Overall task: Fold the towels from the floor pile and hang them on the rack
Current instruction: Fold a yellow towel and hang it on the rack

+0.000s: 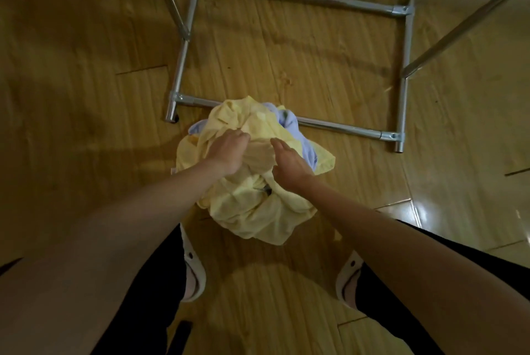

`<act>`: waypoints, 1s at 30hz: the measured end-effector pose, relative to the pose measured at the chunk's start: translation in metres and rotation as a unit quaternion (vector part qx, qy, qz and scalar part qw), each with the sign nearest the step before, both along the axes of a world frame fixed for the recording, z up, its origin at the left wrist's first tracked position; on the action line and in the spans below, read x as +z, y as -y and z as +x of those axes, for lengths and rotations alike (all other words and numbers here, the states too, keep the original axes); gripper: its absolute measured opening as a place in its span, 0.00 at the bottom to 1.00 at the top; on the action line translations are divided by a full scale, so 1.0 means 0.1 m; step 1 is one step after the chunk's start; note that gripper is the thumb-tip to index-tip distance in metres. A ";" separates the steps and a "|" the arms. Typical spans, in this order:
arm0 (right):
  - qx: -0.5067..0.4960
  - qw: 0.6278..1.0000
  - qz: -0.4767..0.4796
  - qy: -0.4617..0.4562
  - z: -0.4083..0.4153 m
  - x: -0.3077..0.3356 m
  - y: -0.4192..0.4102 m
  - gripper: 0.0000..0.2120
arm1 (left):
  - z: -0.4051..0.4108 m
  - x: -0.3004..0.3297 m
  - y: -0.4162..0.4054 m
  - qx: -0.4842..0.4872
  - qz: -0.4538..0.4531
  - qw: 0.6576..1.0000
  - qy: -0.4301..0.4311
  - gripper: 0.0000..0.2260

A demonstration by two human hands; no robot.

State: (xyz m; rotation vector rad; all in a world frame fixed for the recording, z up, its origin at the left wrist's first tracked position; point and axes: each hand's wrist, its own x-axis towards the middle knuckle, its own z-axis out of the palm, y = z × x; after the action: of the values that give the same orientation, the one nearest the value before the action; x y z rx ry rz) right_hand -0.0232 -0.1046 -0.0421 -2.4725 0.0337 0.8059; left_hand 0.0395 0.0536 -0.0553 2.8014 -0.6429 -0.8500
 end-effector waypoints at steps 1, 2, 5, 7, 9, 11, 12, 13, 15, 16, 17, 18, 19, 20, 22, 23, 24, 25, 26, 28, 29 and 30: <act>0.003 1.000 0.001 0.007 0.03 -0.05 0.00 0.31 | 0.00 -0.03 0.01 -0.005 0.012 1.000 0.016 0.15; 0.008 1.000 0.004 0.009 0.06 -0.09 0.01 0.32 | 0.00 -0.05 0.00 -0.011 0.025 0.999 0.033 0.15; 0.030 0.999 0.010 -0.004 0.12 -0.14 0.04 0.33 | 0.03 -0.04 -0.05 -0.061 0.043 0.995 0.073 0.10; 0.049 0.999 0.005 -0.004 0.12 -0.13 0.05 0.32 | 0.05 0.03 -0.09 -0.107 0.018 0.991 0.084 0.09; 0.060 0.998 -0.006 0.010 0.10 -0.07 0.06 0.28 | 0.05 0.13 -0.13 -0.173 -0.028 0.979 0.104 0.05; 0.068 0.997 -0.030 0.033 0.06 0.06 0.07 0.18 | 0.05 0.26 -0.17 -0.235 -0.065 0.963 0.113 0.01; 0.071 0.996 -0.040 0.043 0.03 0.14 0.07 0.13 | 0.04 0.33 -0.19 -0.255 -0.075 0.958 0.108 0.03; 0.072 0.995 -0.047 0.053 0.01 0.24 0.08 0.11 | 0.03 0.42 -0.21 -0.266 -0.083 0.955 0.099 0.04; 0.081 0.992 -0.062 0.072 -0.06 0.47 0.11 0.09 | -0.01 0.66 -0.22 -0.268 -0.093 0.955 0.086 0.05; 0.087 0.991 -0.067 0.082 -0.09 0.62 0.13 0.09 | -0.03 0.79 -0.21 -0.260 -0.098 0.957 0.081 0.05; 0.090 0.989 -0.068 0.093 -0.13 0.76 0.16 0.08 | -0.07 0.93 -0.19 -0.240 -0.103 0.963 0.067 0.06; 0.088 0.989 -0.066 0.101 -0.16 0.92 0.19 0.08 | -0.12 1.09 -0.16 -0.209 -0.110 0.970 0.051 0.06; 0.084 0.989 -0.063 0.106 -0.21 1.07 0.23 0.08 | -0.17 1.25 -0.13 -0.176 -0.114 0.977 0.045 0.07; 0.079 0.989 -0.060 0.115 -0.25 1.24 0.26 0.07 | -0.23 1.40 -0.11 -0.143 -0.120 0.981 0.048 0.08; 0.068 0.986 -0.056 0.141 -0.36 1.56 0.33 0.07 | -0.36 1.73 -0.06 -0.095 -0.151 0.982 0.067 0.08; 0.062 0.985 -0.054 0.155 -0.42 1.73 0.36 0.06 | -0.43 1.89 -0.04 -0.078 -0.177 0.978 0.077 0.07; 0.056 0.983 -0.055 0.168 -0.49 1.90 0.39 0.06 | -0.51 2.05 -0.03 -0.063 -0.202 0.973 0.088 0.07; 0.051 0.981 -0.061 0.178 -0.55 2.07 0.41 0.06 | -0.57 2.23 -0.01 -0.050 -0.221 0.969 0.102 0.07; 0.048 0.979 -0.069 0.186 -0.62 2.25 0.43 0.06 | -0.64 2.41 0.01 -0.036 -0.238 0.963 0.118 0.07; 0.032 0.975 -0.080 0.207 -0.78 2.60 0.46 0.07 | -0.77 2.78 0.02 -0.010 -0.271 0.951 0.149 0.05; 0.021 0.971 -0.081 0.222 -0.86 2.75 0.47 0.07 | -0.82 2.95 0.02 0.002 -0.285 0.945 0.163 0.05; 0.009 0.967 -0.079 0.242 -0.93 2.90 0.48 0.07 | -0.87 3.13 0.01 0.012 -0.295 0.939 0.177 0.04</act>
State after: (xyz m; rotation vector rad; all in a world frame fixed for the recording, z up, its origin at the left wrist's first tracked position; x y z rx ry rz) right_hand -0.1163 -0.1529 0.2483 -2.7580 -0.1061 0.1928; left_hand -0.0478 0.0526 0.2579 2.3965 -0.7551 -0.0963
